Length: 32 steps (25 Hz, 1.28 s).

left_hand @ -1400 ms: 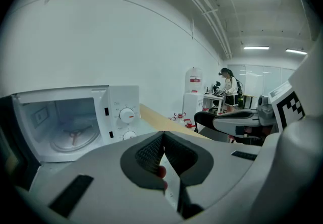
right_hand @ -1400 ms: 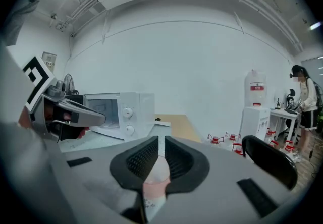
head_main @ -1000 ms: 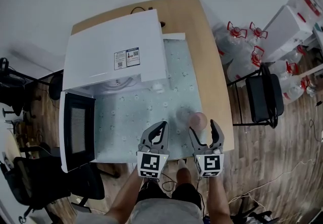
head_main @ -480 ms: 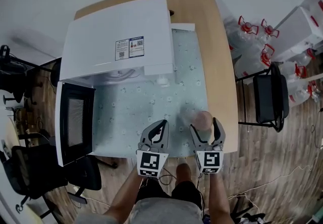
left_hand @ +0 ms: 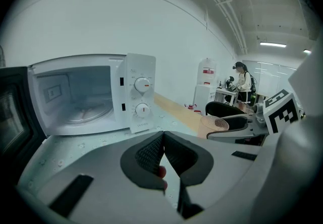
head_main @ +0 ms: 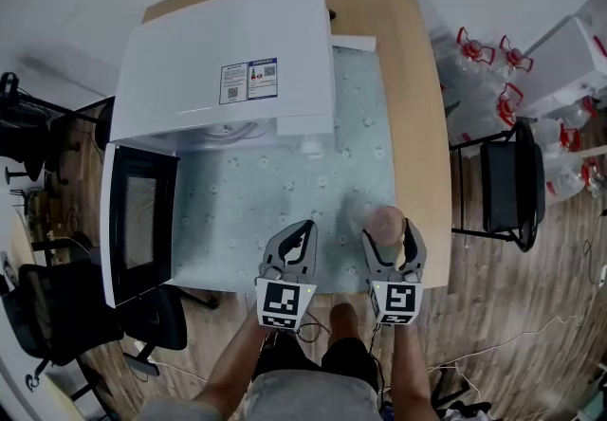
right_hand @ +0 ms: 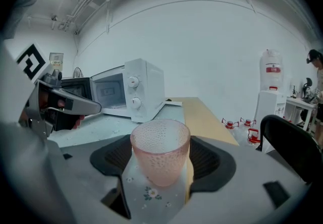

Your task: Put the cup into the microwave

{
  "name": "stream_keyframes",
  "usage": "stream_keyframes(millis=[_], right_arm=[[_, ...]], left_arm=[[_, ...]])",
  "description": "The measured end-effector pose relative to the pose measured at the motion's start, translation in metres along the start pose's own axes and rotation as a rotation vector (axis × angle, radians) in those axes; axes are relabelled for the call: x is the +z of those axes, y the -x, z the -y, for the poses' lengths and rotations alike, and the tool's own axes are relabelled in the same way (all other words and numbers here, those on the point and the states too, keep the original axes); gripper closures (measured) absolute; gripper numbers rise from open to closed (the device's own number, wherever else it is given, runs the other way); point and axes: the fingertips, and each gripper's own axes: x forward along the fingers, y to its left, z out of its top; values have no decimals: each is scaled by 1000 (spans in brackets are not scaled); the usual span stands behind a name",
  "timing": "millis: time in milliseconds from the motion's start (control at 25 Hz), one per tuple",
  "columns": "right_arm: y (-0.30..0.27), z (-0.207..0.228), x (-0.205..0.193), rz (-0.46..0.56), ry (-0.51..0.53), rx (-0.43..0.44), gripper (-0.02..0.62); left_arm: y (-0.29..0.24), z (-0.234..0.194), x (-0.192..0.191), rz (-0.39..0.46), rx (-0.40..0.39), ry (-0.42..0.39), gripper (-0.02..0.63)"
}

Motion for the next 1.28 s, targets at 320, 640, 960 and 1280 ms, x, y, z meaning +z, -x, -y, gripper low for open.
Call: stream_keyframes(millis=[320,640,960,1280], right_arm=[[-2,0,4,4,-13,-9,235],[-3,-14,28,39,2,13,235],[-3,-39,63,93,30,60,235],[-4,-67,94,131,62,112,235]], left_arm=[[5,-15,5,16,27,4,583],[19,-31,14,39,57,19,583],[39,-54,27,76,102,42,583],[68,-76,38,107,159,55,583]])
